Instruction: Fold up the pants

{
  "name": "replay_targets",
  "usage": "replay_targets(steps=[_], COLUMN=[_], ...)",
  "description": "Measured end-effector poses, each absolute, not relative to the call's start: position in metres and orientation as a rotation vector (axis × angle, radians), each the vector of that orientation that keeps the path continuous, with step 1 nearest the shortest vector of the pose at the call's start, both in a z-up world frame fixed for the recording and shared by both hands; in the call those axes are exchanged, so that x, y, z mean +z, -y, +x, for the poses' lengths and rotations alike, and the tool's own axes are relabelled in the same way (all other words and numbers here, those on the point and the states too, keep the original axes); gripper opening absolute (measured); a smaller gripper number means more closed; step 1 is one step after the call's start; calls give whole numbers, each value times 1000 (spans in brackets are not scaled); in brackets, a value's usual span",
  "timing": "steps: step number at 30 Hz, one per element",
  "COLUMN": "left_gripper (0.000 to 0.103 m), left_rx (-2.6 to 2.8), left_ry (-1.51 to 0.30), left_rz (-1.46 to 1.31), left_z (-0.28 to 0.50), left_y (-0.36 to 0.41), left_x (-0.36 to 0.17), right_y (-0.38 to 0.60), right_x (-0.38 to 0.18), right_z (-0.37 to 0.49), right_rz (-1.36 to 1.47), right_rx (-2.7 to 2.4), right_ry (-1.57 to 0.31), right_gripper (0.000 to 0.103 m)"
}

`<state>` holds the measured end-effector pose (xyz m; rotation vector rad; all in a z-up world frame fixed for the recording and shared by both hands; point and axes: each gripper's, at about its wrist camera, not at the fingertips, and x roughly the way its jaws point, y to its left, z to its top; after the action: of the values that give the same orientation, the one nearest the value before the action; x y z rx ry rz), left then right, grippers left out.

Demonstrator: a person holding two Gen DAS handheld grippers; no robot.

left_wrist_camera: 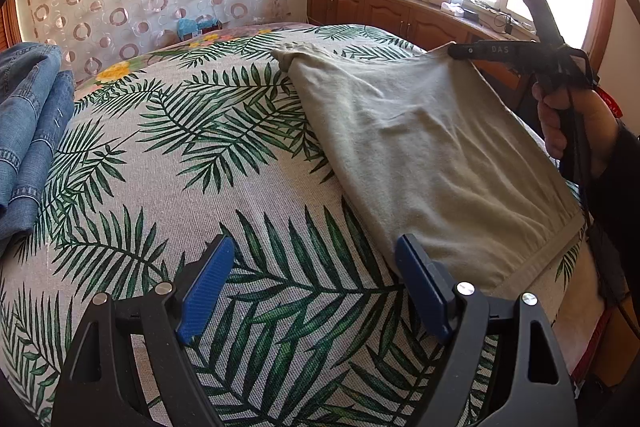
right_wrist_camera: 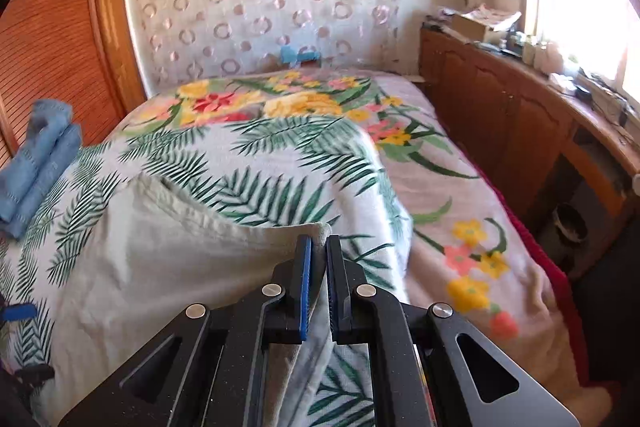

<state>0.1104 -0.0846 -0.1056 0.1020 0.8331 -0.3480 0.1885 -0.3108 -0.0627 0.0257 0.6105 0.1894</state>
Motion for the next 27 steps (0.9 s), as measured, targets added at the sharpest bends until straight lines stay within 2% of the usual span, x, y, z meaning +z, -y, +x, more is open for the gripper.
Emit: replay_targets(steps=[8,10,14,16,18,20,27], left_gripper=[84,84,84,84,84,84,84], left_rx=[-348,-348,-348,-348,-349,-348,-349], left_ry=[-833,-834,-833,-834,-834,-834,-834], left_rz=[103,101,102,102,101,102,101], left_z=[110,111,111,111,111,111,111], left_y=[85,85,85,85,85,85,85], left_x=[-105,-105,-105,-105,-105,-105,-105], right_y=[313,312,311,309,305,301,310], right_x=[-68,-64,-56,-56,-58,-64,-79], right_z=[188,187,168,148,126,100,38], right_rz=[10,-2,-7,-15,-32,-52,-20], right_rx=[166,156,177,203,227,251,274], right_ry=[-639,-660,-648,-651,-648,-647,-662], right_gripper=[6,18,21,28,47,54,54])
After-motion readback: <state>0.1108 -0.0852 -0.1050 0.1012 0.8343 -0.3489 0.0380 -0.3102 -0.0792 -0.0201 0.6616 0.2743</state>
